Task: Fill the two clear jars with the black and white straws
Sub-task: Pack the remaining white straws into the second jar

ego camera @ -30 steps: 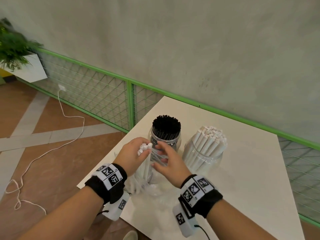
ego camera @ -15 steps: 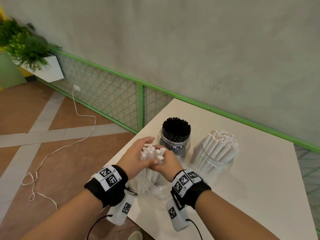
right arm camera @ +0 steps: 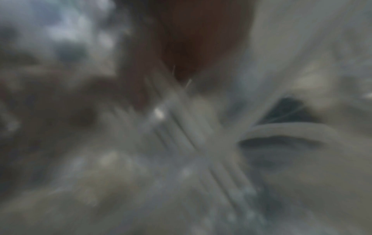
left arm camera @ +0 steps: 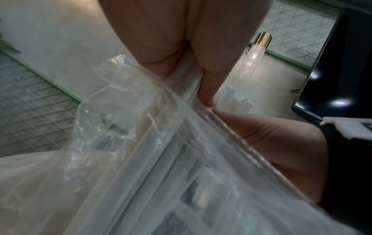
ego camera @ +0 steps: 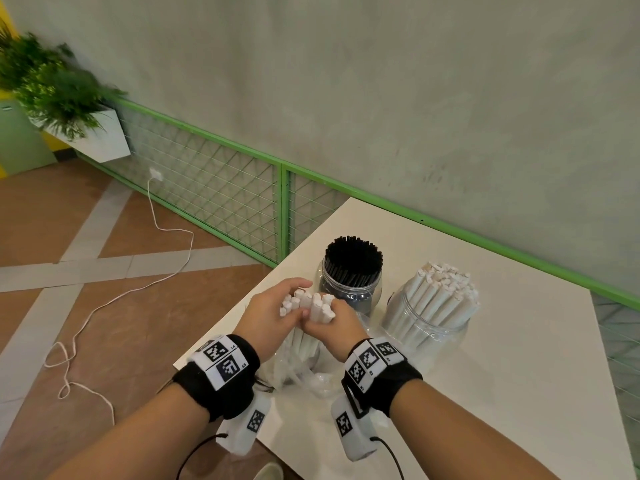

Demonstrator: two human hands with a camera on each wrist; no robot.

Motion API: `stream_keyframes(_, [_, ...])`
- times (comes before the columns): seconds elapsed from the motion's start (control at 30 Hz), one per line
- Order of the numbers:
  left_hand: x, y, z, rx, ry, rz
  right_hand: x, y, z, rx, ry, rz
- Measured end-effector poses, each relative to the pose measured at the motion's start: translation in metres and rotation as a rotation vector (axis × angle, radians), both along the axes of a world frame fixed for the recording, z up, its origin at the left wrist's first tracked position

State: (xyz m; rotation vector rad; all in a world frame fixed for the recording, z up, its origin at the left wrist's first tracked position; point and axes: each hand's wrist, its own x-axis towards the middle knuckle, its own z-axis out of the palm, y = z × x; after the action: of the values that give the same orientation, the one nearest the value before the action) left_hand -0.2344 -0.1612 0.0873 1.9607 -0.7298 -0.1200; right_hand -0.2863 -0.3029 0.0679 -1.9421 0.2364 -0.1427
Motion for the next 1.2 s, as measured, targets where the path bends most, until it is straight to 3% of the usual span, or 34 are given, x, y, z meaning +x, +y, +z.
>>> stream_keyframes(0.33, [0.002,-0.011,0.001,-0.013,-0.067,-0.005,-0.009,-0.006,-0.004,0.125,-0.028,-0.082])
stream_keyframes(0.57, [0.004,-0.005,-0.006,0.101,-0.171,-0.011,-0.020,-0.025,0.006,0.157,-0.075,-0.207])
stream_keyframes(0.9, [0.001,-0.009,-0.011,0.099,-0.168,-0.048,-0.040,-0.033,-0.012,0.204,-0.086,-0.243])
stream_keyframes(1.1, [-0.002,-0.013,-0.009,0.094,-0.148,-0.041,-0.043,-0.039,-0.024,0.124,0.013,-0.209])
stream_keyframes(1.2, [-0.001,-0.012,-0.009,0.094,-0.143,-0.035,-0.044,-0.042,-0.012,0.082,0.000,-0.210])
